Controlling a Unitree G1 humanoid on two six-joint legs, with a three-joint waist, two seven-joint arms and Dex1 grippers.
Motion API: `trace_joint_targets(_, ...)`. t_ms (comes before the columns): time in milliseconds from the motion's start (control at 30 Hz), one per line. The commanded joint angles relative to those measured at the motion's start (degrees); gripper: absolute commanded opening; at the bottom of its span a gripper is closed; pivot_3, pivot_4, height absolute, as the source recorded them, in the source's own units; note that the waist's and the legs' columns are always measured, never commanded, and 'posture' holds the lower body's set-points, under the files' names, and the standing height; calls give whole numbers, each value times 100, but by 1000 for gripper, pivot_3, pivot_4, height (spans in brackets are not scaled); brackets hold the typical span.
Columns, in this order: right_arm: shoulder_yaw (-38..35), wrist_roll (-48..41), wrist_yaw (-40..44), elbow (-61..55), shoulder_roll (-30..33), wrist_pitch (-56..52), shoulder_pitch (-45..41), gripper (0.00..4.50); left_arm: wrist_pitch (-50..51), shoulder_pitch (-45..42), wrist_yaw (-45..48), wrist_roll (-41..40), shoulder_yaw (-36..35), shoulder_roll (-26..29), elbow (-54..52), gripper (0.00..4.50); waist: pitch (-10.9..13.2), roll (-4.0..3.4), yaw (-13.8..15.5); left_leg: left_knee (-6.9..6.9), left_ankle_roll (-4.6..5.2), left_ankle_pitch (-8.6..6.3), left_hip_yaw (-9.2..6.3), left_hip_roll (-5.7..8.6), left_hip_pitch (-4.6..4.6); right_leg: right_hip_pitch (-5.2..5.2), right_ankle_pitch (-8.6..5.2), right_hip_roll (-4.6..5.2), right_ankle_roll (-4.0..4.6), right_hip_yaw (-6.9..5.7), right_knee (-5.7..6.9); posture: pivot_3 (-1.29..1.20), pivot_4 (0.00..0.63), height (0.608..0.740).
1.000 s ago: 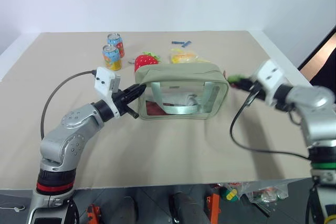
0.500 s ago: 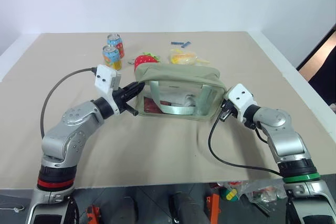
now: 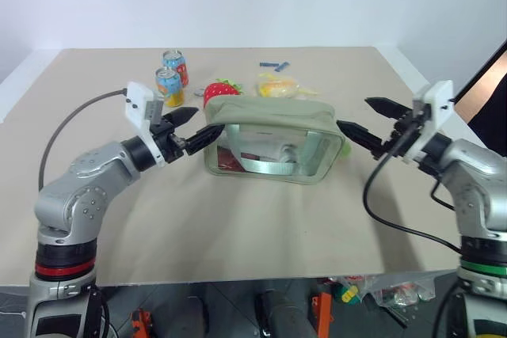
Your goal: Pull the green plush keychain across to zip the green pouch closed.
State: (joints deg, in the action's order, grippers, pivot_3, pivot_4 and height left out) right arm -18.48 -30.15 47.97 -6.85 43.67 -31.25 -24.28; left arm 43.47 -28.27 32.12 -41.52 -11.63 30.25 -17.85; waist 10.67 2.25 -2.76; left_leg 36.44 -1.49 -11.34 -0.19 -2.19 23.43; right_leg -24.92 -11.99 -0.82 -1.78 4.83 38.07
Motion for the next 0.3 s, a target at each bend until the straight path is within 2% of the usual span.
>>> trace_joint_targets(33, -742, -773, 46, -895, 374, -727, 438, 4500, -249, 197, 71, 5, -524, 343, -240, 4462, 0, 0, -8, -1, 0, 0, 1, 0, -1, 0, -1, 0, 2, 1, 0, 0, 150, 740)
trace_joint_targets(167, -980, -1300, -42, -1827, 387, -1270, 1343, 4500, -600, 1055, -48, 403, -639, 515, -686, 4462, -1, -1, -16, -6, 3, -3, 2, -6, -8, 1, -7, -2, 8, 1, 0, 0, 150, 740)
trace_joint_targets(300, -497, -1093, -32, -2639, 162, -1017, 2489, 4500, -1296, 2284, -63, 1126, -297, 371, -965, 4462, -1, 1, 1, -9, 0, -4, 1, -7, -6, -1, -27, 1, 31, -2, 0, 0, 150, 740)
